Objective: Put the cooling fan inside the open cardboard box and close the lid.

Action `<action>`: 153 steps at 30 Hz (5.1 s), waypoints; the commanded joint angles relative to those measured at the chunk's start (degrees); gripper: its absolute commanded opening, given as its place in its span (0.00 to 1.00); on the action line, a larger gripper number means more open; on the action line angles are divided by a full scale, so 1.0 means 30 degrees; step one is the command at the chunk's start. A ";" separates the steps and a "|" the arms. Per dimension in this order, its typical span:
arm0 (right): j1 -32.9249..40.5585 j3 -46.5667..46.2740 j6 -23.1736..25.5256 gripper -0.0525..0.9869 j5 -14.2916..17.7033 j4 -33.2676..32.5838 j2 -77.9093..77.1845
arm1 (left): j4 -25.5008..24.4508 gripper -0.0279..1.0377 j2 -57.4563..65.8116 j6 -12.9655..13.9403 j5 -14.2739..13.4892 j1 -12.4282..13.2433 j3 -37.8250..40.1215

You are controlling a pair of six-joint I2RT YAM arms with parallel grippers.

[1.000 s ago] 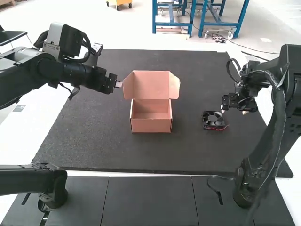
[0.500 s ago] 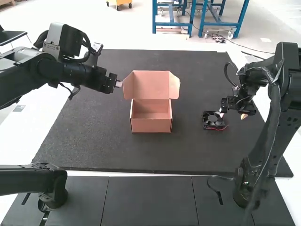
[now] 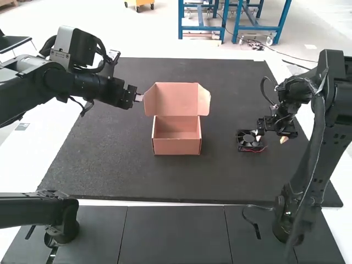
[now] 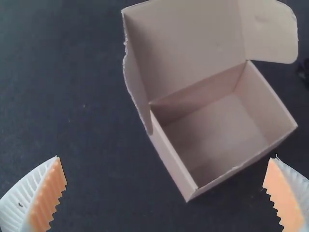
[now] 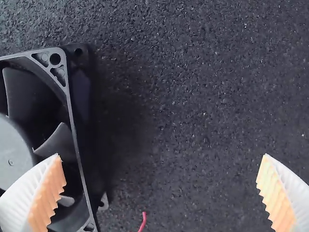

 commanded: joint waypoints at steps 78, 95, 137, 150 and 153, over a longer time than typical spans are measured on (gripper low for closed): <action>1.1362 -0.2504 1.2294 0.03 -0.6349 -0.6892 -1.4054 | -0.2416 0.93 -0.4920 -0.0963 0.0199 -0.0074 -0.3092; 1.4760 -0.2006 1.3466 0.03 -0.6291 -0.3493 -0.9982 | -0.1742 0.93 -0.5066 -0.1520 0.0199 -0.0074 -0.3063; 1.5258 0.3034 1.3144 0.03 -0.1046 0.0286 -0.3449 | -0.1244 0.93 -0.5418 -0.2106 0.0258 -0.0074 -0.3209; 1.4936 0.3737 1.2968 0.03 -0.1134 0.0696 -0.2101 | -0.1127 0.93 -0.5418 -0.2106 0.0375 -0.0104 -0.3209; 1.4907 0.3942 1.2910 0.03 -0.1134 0.0813 -0.1749 | -0.1185 0.93 -0.5418 -0.2106 0.0522 -0.0074 -0.3239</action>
